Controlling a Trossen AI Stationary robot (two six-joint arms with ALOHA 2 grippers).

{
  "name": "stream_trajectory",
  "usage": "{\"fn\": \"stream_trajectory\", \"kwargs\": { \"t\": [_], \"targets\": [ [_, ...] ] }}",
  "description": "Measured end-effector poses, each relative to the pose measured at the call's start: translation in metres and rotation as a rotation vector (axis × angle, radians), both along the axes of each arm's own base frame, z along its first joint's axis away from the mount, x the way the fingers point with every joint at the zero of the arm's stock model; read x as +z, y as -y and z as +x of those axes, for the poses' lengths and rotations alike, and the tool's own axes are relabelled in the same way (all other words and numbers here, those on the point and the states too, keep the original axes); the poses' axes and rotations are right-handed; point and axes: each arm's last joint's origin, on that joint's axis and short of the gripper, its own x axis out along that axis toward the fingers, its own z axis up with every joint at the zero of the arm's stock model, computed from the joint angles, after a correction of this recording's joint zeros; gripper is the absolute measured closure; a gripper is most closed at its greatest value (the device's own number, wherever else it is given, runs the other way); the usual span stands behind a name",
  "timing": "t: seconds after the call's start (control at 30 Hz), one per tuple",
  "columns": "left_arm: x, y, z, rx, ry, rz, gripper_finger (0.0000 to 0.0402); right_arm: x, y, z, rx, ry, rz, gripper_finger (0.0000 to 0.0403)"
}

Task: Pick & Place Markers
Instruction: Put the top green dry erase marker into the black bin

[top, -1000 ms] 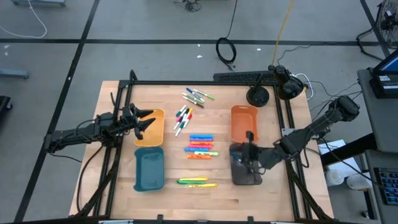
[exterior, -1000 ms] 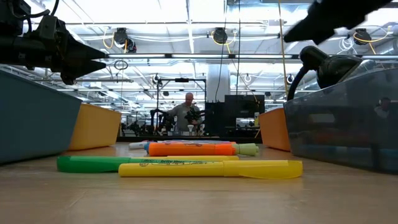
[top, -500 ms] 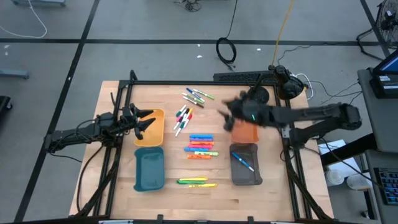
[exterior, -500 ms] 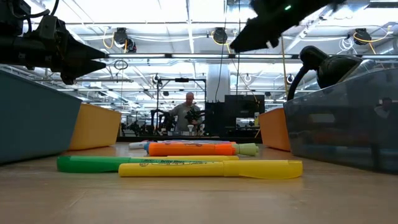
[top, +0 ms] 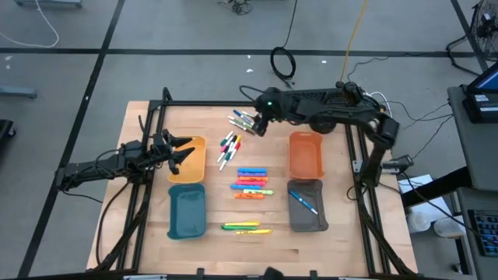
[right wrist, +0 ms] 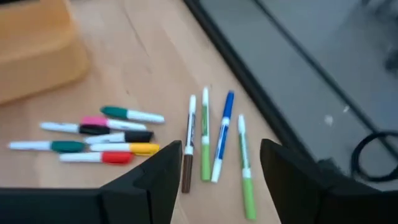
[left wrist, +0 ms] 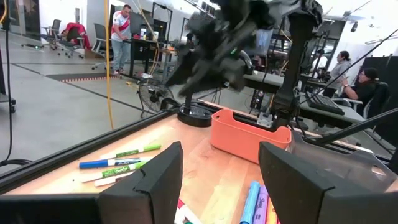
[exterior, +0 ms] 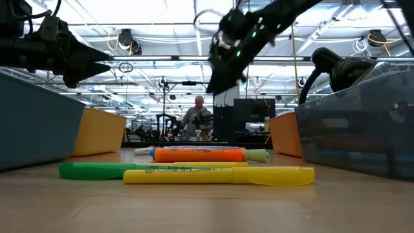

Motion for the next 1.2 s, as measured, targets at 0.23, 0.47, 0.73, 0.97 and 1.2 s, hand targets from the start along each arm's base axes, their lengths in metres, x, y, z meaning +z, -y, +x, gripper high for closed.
{"fn": "stream_trajectory", "kwargs": {
  "t": [0.23, 0.47, 0.73, 0.97, 1.2],
  "targets": [
    [0.0, 0.0, 0.0, 0.0, 0.0, 0.0, 0.0188, -0.057, 0.023, 0.006, -0.041, -0.155, 0.071, 0.0193],
    [0.0, 0.0, 0.0, 0.0, 0.0, 0.0, 0.0188, -0.075, 0.043, -0.002, -0.115, -0.192, 0.123, 0.0193],
    [0.0, 0.0, 0.0, 0.0, 0.0, 0.0, 0.0188, -0.077, 0.051, -0.009, -0.134, -0.215, 0.136, 0.0193],
    [0.0, 0.0, 0.0, 0.0, 0.0, 0.0, 0.0188, -0.078, 0.058, -0.013, -0.149, -0.186, 0.188, 0.02],
    [0.0, 0.0, 0.0, 0.0, 0.0, 0.0, 0.0188, -0.106, 0.064, -0.01, -0.143, -0.233, 0.208, 0.0208]
  ]
}}
